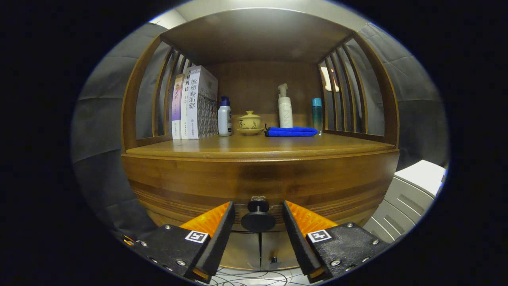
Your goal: Pull open the drawer, take out the items inside it, and place them on the countertop above the cabinet.
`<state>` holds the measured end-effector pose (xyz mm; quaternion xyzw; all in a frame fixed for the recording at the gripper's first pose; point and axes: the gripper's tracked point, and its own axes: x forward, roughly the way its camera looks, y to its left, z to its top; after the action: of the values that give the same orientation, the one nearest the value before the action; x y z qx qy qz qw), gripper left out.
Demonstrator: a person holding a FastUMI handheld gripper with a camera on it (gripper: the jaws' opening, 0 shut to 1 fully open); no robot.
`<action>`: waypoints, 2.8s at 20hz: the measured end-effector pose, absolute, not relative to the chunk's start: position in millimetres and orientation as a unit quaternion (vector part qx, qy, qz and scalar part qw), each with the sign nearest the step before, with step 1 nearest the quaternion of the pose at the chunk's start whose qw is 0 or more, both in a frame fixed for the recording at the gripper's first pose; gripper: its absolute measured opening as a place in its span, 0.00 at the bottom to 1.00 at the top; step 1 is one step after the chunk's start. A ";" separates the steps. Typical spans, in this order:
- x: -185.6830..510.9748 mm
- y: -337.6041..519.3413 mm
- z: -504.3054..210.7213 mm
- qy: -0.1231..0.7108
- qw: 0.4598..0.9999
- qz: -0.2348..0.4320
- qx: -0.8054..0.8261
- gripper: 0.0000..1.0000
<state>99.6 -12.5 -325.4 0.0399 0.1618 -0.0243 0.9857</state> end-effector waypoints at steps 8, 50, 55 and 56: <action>101.6 -10.3 -335.3 0.163 0.986 0.000 0.037 0.41; -86.1 -5.6 -272.8 0.184 0.981 0.050 0.031 0.69; -77.7 -5.1 -216.4 0.162 0.983 0.076 0.032 0.96; -73.9 -6.9 -209.0 0.167 0.982 0.078 0.035 0.96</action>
<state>-73.9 -6.9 -209.0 0.0349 0.1667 0.0780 0.9823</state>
